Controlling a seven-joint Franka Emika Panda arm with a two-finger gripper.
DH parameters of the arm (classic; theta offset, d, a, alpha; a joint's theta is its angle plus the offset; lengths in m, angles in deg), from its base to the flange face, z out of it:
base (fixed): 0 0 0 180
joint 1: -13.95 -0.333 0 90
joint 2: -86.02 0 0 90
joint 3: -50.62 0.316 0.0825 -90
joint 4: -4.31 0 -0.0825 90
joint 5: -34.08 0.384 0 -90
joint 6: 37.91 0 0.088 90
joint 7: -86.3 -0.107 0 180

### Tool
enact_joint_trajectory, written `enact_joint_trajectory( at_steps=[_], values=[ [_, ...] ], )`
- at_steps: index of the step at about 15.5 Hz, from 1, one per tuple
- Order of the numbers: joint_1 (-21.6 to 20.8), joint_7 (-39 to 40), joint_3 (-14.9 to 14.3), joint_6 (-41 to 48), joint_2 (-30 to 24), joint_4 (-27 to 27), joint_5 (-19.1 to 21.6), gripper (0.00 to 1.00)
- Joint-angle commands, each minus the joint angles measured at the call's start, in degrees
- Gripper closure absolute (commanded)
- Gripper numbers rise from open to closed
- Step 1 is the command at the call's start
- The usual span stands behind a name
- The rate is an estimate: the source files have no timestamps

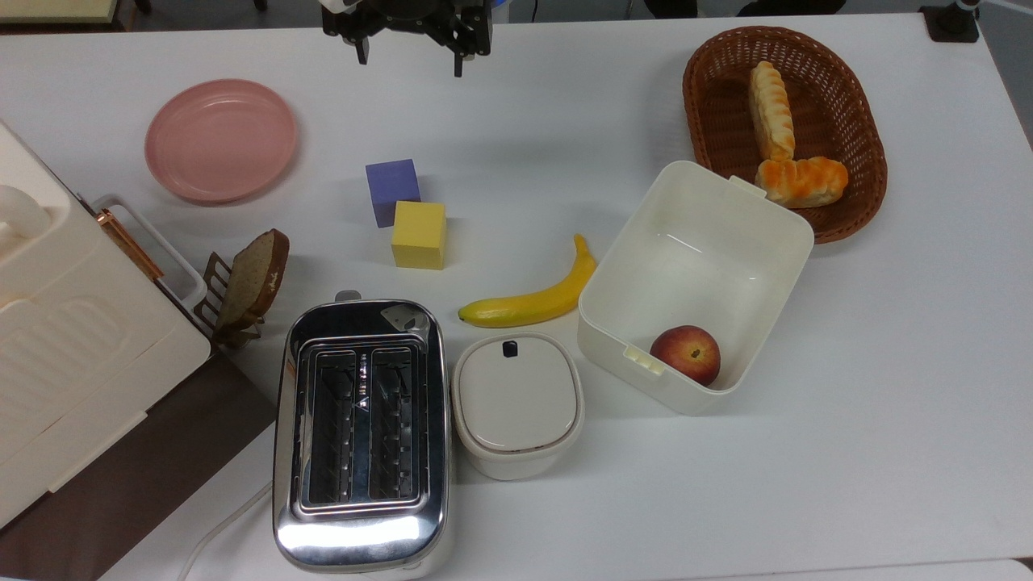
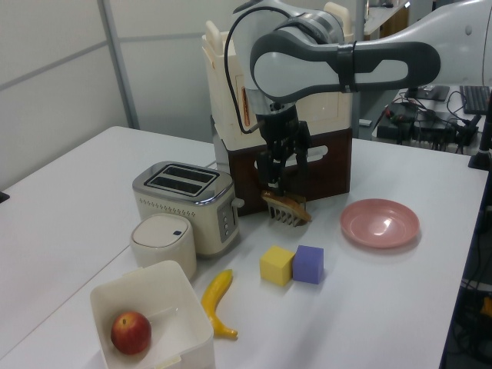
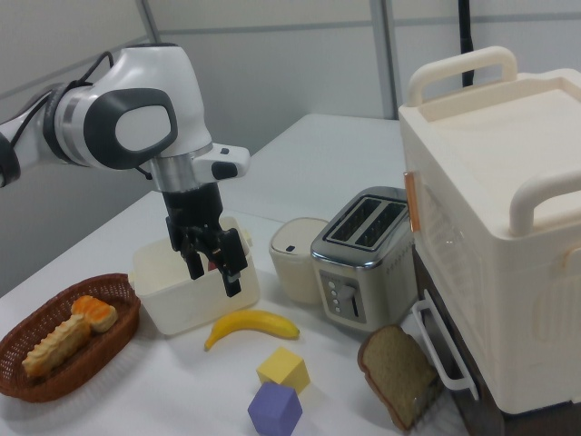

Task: Put the bread on the table

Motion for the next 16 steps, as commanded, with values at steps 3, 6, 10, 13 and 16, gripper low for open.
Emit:
enact_joint_trajectory(
  at_steps=[3, 6, 10, 13, 16],
  values=[
    [-0.26, 2.03, -0.72, -1.42, -0.57, 1.55, 0.72, 0.00],
    [-0.43, 2.91, -2.64, -1.59, -0.57, 1.46, 0.72, 0.00],
    [-0.69, 7.30, -4.84, -1.68, -0.49, 1.55, 0.90, 0.00],
    [-3.49, 12.13, -8.61, -4.66, -0.49, 3.65, 0.98, 0.00],
    [-4.65, 14.33, -10.21, -6.51, -0.13, 5.23, 2.99, 0.00]
  ],
)
